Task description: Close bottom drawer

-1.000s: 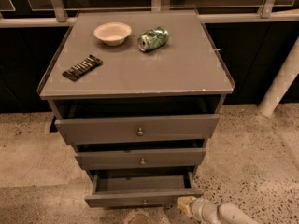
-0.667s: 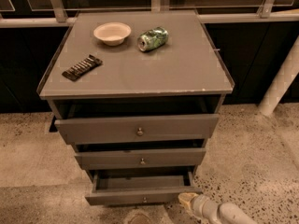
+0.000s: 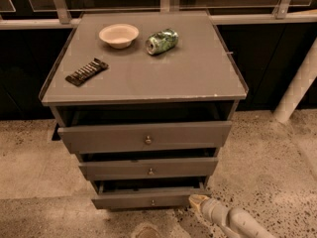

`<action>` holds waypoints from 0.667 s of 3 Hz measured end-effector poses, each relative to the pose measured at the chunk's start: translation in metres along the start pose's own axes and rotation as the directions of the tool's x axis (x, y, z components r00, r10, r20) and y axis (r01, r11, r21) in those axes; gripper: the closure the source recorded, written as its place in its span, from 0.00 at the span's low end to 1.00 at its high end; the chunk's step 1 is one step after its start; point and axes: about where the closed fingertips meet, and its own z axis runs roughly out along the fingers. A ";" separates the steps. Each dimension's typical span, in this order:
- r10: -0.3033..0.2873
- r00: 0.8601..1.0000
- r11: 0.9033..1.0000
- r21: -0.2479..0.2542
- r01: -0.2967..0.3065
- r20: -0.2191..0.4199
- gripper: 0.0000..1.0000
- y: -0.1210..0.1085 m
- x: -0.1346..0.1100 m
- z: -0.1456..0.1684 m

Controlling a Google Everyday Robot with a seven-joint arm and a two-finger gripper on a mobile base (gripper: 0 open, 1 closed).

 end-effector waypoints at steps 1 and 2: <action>0.016 1.000 1.000 -0.004 -0.016 -0.012 1.00 -0.002 0.003 0.017; 0.014 1.000 0.999 0.031 -0.014 -0.001 1.00 -0.016 -0.004 0.028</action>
Offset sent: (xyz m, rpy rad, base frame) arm 0.0526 -0.0050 -0.0125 -0.0245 -0.0248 -0.0763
